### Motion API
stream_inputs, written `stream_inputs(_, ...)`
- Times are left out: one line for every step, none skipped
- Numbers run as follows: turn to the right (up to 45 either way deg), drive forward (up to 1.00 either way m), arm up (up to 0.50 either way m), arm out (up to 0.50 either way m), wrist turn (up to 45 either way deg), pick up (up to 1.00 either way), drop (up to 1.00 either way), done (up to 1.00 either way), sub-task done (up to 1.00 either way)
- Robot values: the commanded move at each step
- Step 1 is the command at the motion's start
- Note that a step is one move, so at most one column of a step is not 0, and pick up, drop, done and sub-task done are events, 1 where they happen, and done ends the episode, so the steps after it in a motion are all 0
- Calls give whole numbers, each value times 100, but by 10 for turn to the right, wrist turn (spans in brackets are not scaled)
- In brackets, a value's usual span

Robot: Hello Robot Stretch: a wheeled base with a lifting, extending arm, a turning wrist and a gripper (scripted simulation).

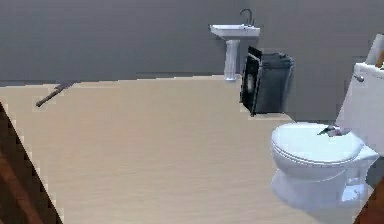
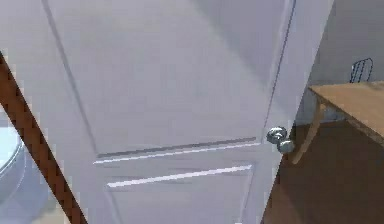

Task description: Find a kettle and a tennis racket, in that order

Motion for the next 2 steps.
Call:
stream_inputs(-180, 0, 0, 0, 0, 0, 0, 0, 0)
stream_inputs(0, 75, 0, 0, 0, 0, 0, 0, 0)
